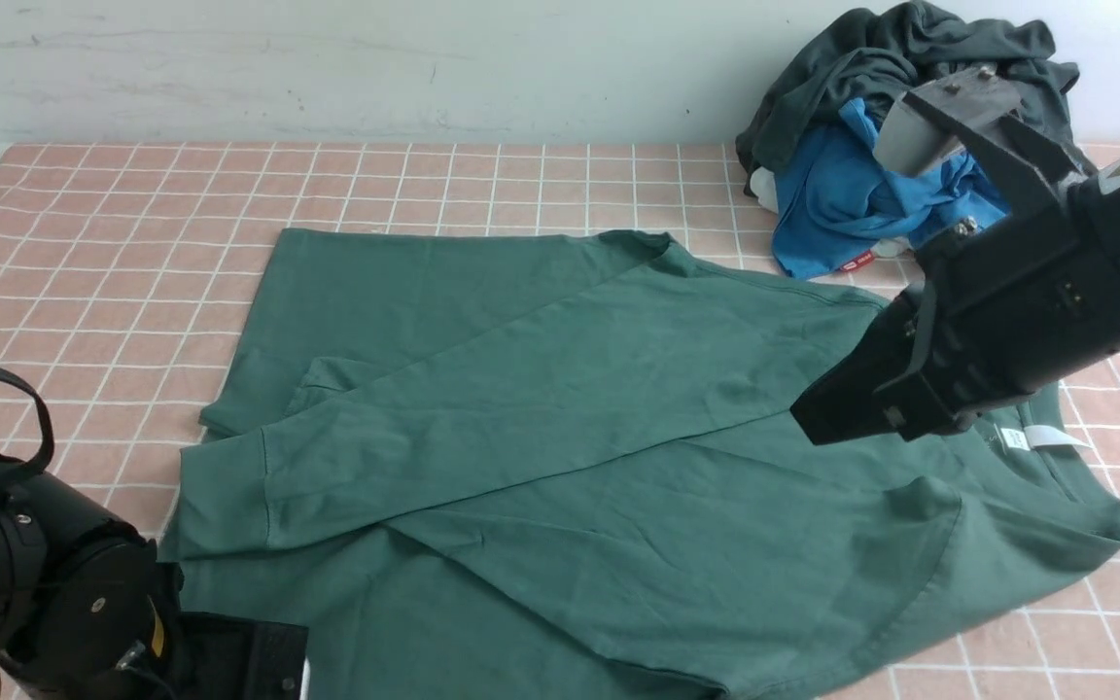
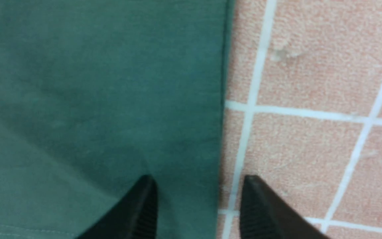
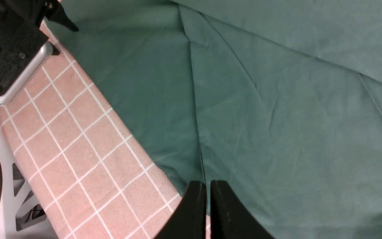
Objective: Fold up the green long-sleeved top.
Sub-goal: Use both arms simultaneously to clamp the lower edge of the clothing fabric
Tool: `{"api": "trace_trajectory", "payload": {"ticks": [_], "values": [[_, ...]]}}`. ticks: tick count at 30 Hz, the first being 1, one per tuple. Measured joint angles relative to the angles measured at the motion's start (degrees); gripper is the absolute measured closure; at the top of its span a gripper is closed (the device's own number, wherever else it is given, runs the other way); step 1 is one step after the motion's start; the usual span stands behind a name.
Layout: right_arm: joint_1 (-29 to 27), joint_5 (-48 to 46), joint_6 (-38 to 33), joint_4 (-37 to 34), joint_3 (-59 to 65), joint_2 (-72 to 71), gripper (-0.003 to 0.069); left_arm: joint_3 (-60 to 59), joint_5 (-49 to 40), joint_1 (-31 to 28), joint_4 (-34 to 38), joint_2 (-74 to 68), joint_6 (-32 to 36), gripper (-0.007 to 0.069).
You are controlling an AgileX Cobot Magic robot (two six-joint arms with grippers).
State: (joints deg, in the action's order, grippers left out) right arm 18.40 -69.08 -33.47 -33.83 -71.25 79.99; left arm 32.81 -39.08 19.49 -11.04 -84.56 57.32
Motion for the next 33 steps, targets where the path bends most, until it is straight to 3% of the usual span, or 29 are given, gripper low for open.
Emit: {"api": "trace_trajectory", "payload": {"ticks": [2,5,10,14,21,29,33], "values": [[0.0,0.0,0.0,0.0,0.0,0.0,0.0645,-0.12,0.29,0.0,-0.23,0.12,-0.47,0.0401],[0.0,0.0,-0.17,-0.05,0.0,0.0,0.0645,-0.2,1.24,0.0,-0.58,0.53,-0.86,0.0451],[0.0,0.18,-0.61,-0.66,0.0,0.0,0.0645,-0.2,1.56,0.0,-0.75,0.65,-2.36,0.0466],[0.0,0.23,-1.97,-2.08,0.0,0.0,0.0645,-0.2,1.83,0.0,-1.91,0.65,-7.61,0.0469],[0.0,2.75,-10.05,-6.09,0.55,-3.22,0.0657,-0.07,1.75,0.0,-4.41,2.98,-20.38,0.0609],[0.0,12.82,-25.46,-5.76,7.58,-16.21,0.0663,1.96,-3.93,0.0,-3.98,12.0,-42.85,0.0626],[0.0,12.74,-28.26,-1.08,11.61,-13.85,0.0657,1.96,-4.53,0.0,-4.54,13.88,-46.93,0.0627]]}}
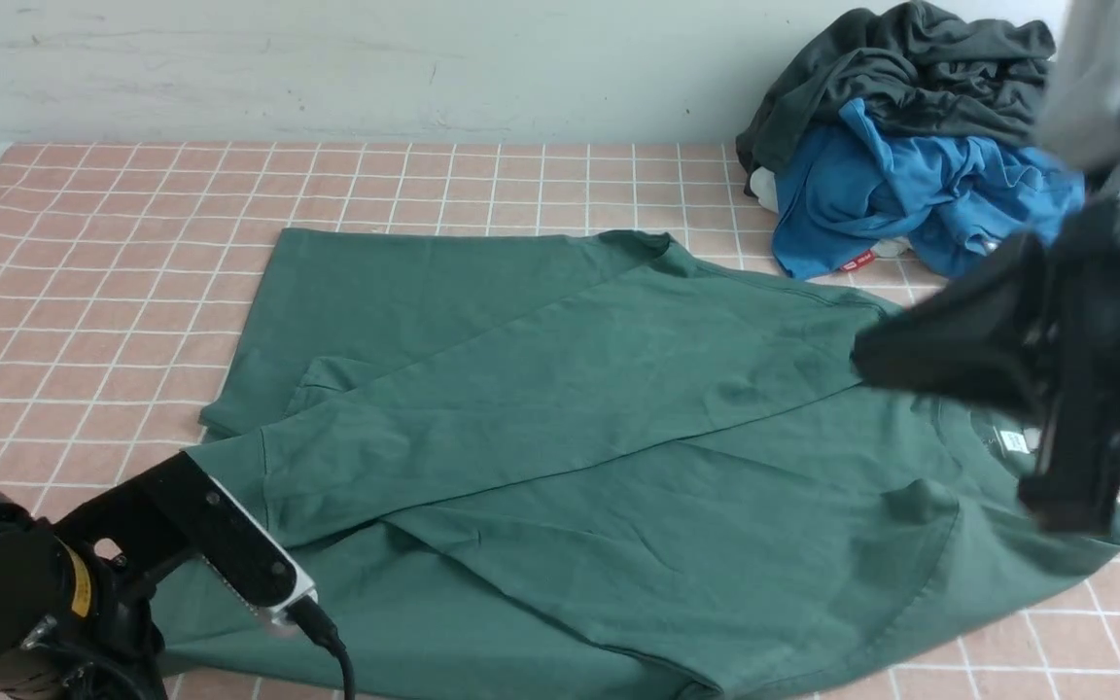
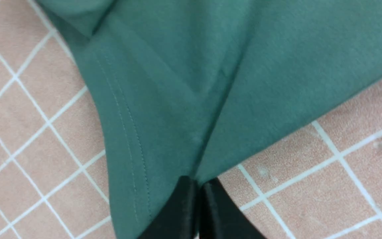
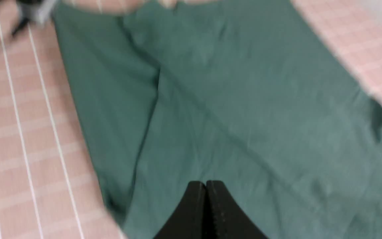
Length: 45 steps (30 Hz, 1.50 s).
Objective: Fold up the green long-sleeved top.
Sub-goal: Use both arms simultaneously to clamp the lower edge of the clothing fabric, then use both arms to drag the lower edge of the fabric forward and fold it over the upper edge
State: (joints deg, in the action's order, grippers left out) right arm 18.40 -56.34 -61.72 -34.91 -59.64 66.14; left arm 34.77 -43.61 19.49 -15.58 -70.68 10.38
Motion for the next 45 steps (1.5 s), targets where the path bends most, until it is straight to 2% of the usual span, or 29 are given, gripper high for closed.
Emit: {"api": "trace_trajectory", "payload": {"ticks": [2,5,7,9,10,11,13,16,20,25,29,30,32,34,37,39,43,45], "values": [[0.0,-0.29,0.06,3.93,1.64,2.78,0.0631,0.0,0.0,0.0,-0.01,0.15,-0.49,0.0627],[0.0,-1.05,1.1,11.4,3.82,7.71,0.0549,0.0,0.0,0.0,0.1,0.15,-0.8,0.0627],[0.11,-1.14,1.32,17.34,5.24,11.62,0.0458,0.0,0.0,0.0,0.21,0.15,-0.91,0.0627],[0.3,-1.12,1.02,20.03,5.73,13.35,0.0415,0.0,0.05,0.0,0.43,0.15,-0.96,0.0627],[0.87,-0.62,-0.55,23.82,6.17,15.95,0.0354,0.0,0.05,0.0,0.77,0.15,-0.96,0.0627],[1.4,0.0,-2.19,25.91,6.29,17.5,0.0325,0.06,0.11,0.0,1.21,0.15,-0.96,0.0627],[2.62,2.41,-6.33,29.01,6.29,20.63,0.0291,0.12,0.17,0.0,1.77,0.15,-0.96,0.0627],[3.57,4.27,-9.77,31.03,6.29,23.23,0.0284,0.12,0.17,0.0,2.13,0.15,-0.96,0.0627],[3.88,4.15,-12.98,33.35,6.29,28.23,0.0319,0.12,0.22,0.0,2.52,0.15,-0.96,0.0627],[3.88,4.41,-13.29,33.53,6.29,31.17,0.0368,0.12,0.22,0.0,2.71,0.15,-0.96,0.0627],[3.88,7.47,-12.05,34.91,6.13,34.04,0.0442,0.12,0.22,0.0,4.02,0.15,-0.96,0.0627],[3.88,7.84,-11.04,35.23,6.09,34.2,0.0469,0.12,0.22,0.0,4.23,0.15,-0.96,0.0627],[3.94,8.15,-7.74,36.09,5.85,34.27,0.0578,0.12,0.12,0.0,4.74,0.15,-0.96,0.0627],[4.06,7.75,-3.56,36.5,5.87,33.85,0.0637,0.16,-0.56,0.0,5.87,0.35,-0.96,0.0627],[4.1,6.28,0.88,36.5,6.05,32.64,0.0654,0.64,-2.32,0.0,7.46,0.91,-0.96,0.0627],[4.1,2.9,7.31,36.5,6.09,29.3,0.0657,1.48,-4.7,0.0,9.19,2.71,-1.92,0.0627],[4.1,-1.54,15.34,36.76,6.09,23.08,0.0657,4.03,-6.42,0.0,8.64,6.38,-7.13,0.0627],[4.1,-1.86,16.73,37.76,6.09,21.01,0.0657,6.01,-6.64,0.0,6.87,7.03,-10.38,0.0627]]}}
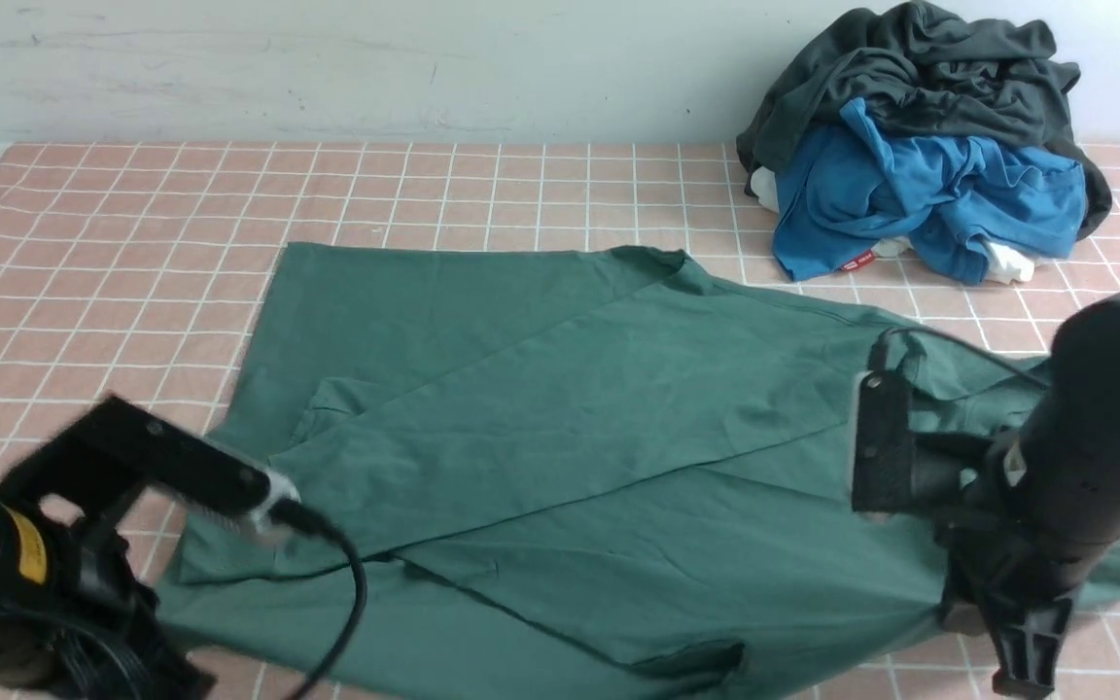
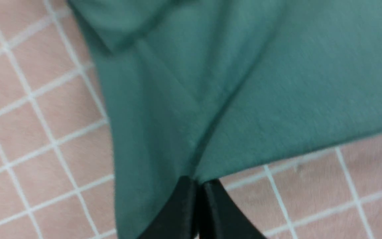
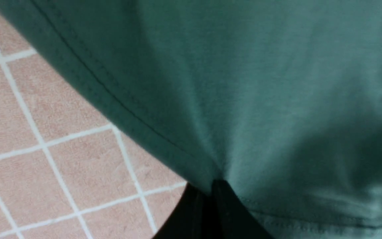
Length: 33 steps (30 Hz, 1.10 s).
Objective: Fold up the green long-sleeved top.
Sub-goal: Use both arms to drag the lower edge of the fabric forward and fold it over the upper edge
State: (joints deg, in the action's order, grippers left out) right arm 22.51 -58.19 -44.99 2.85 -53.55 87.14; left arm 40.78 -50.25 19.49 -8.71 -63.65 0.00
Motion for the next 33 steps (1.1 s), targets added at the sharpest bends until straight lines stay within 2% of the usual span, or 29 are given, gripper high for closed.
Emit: {"api": "trace_trajectory", "payload": {"ticks": [5,6,7,9,10,12,13,17,19,20,25,28,30,32,33], "values": [[-0.31,5.35,5.87,7.34,-3.53,-1.97,0.0657,10.6,4.32,0.0,-10.32,-3.75,-10.6,0.0627],[-0.37,5.77,6.5,7.65,-3.76,-1.79,0.0657,11.54,4.66,0.0,-11.28,-4.54,-10.98,0.0627],[-1.33,10.07,8.85,10.14,-6.04,-0.77,0.0657,15.6,7.46,0.0,-15.09,-8.38,-14.36,0.0627],[-2.12,12.66,10.15,11.14,-7.42,0.23,0.0657,18.38,8.71,0.0,-17.33,-11.32,-16.02,0.0627],[-3.58,16.8,11.73,12.22,-9.8,2.73,0.0657,23.97,9.97,0.0,-20.55,-17.42,-18.46,0.0627],[-4.66,19.69,12.31,12.52,-11.74,4.91,0.0657,28.1,10.2,0.0,-22.09,-21.88,-20.06,0.0627],[-6.09,23.26,12.72,12.87,-14.9,8.31,0.0657,33.95,10.12,-0.06,-23.32,-28.02,-21.73,0.0627],[-7.79,26.31,12.89,14.02,-20.75,15.67,0.0657,45.35,9.76,-0.47,-23.96,-39.64,-22.57,0.0627],[-9.02,26.69,13.3,14.92,-26.19,22.77,0.0657,56.08,8.37,-1.59,-23.96,-49.9,-22.61,0.0627],[-9.11,26.69,13.27,15.01,-26.6,23.27,0.0657,56.08,8.12,-1.68,-23.96,-49.9,-22.61,0.0627],[-11.77,25.28,17.68,14.98,-38.19,34.45,0.0655,77.11,1.02,-3.96,-23.84,-67.42,-22.55,0.0625],[-11.97,24.81,19.35,14.03,-40.87,36.84,0.0634,83.23,-1.27,-4.45,-22.86,-71.99,-21.31,0.0618],[-11.99,24.36,20.76,13.21,-42.64,38.48,0.0578,88.69,-3.45,-5.16,-19.86,-76.25,-18.96,0.0581],[-11.99,23.93,23.44,12.5,-44.01,38.94,0.0492,92.43,-4.08,-6.02,-16.88,-78.79,-17.34,0.0499],[-11.99,23.88,23.78,12.44,-44.14,39.0,0.0484,92.62,-4.08,-6.11,-16.7,-78.93,-17.34,0.0499]]}}
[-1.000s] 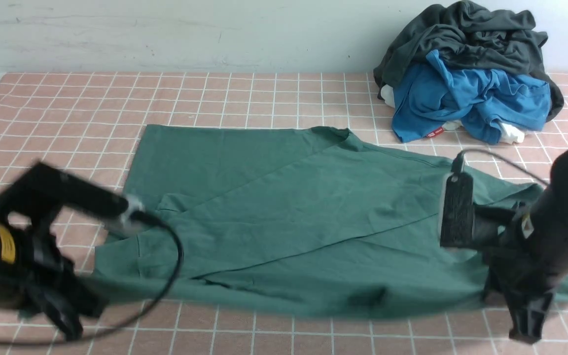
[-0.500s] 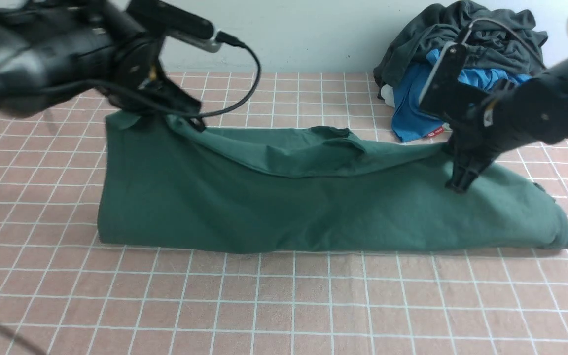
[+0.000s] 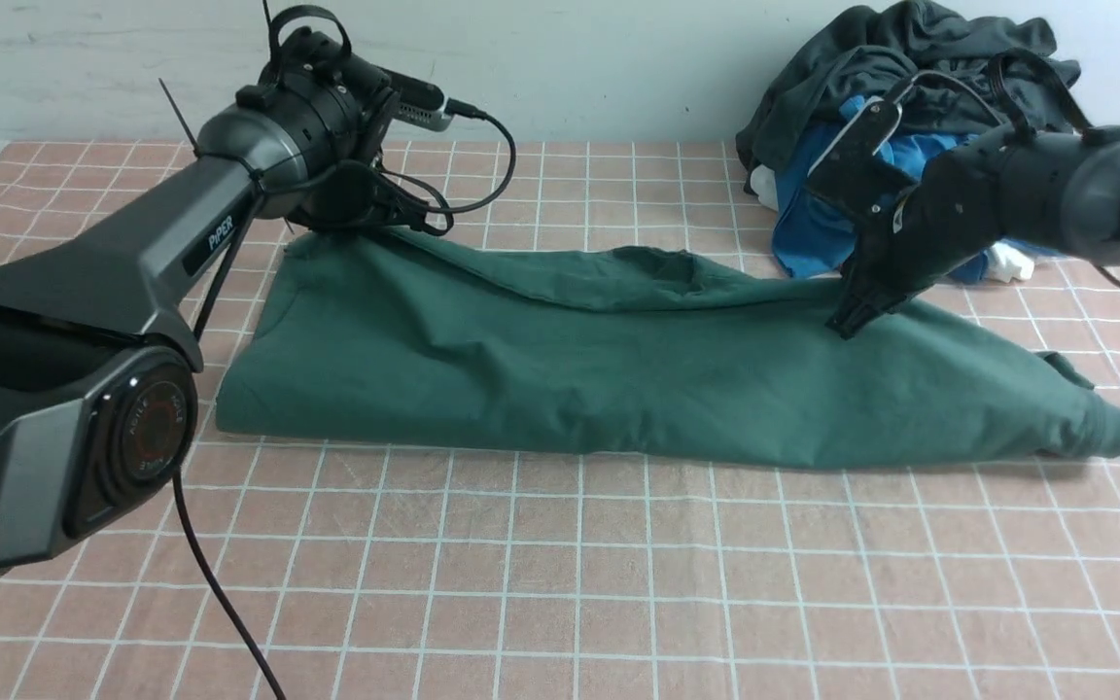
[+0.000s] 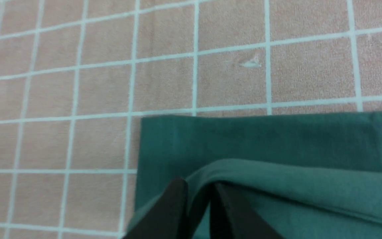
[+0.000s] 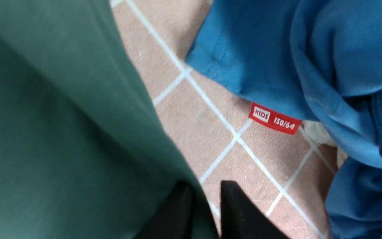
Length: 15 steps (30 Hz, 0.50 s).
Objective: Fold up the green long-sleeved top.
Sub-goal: Use both arms to drag the lower edge of the fabric forward and fold it over the upper edge
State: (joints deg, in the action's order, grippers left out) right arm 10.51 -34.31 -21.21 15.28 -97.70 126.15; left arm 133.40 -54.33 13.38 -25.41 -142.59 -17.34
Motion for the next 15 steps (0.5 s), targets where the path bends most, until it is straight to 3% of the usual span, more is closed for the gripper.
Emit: {"api": "trace_trajectory", "payload": {"ticks": [3,5,8,12,13,15], "values": [[0.0,-3.94,7.67,-0.02,-4.08,0.14,0.0375,1.52,-0.16,-1.06,1.07,-0.81,0.81,0.0317],[0.0,-7.92,11.56,-0.02,-7.3,0.14,0.0354,1.99,-1.33,-1.39,1.07,-0.04,1.23,0.0227],[0.0,-13.88,15.92,-1.24,-12.71,0.14,0.0358,2.06,-4.73,-1.44,1.07,2.45,3.34,0.016],[0.24,-17.23,14.04,-9.49,-16.07,-0.02,0.0435,2.31,-9.29,-0.79,2.73,6.57,8.52,0.0173],[0.6,-18.05,8.66,-18.33,-16.3,0.24,0.0507,2.51,-11.29,-0.37,4.89,7.85,12.01,0.0215],[1.12,-18.69,0.31,-27.86,-16.35,1.72,0.0587,2.65,-13.34,0.11,8.56,8.96,15.85,0.0295]]}}
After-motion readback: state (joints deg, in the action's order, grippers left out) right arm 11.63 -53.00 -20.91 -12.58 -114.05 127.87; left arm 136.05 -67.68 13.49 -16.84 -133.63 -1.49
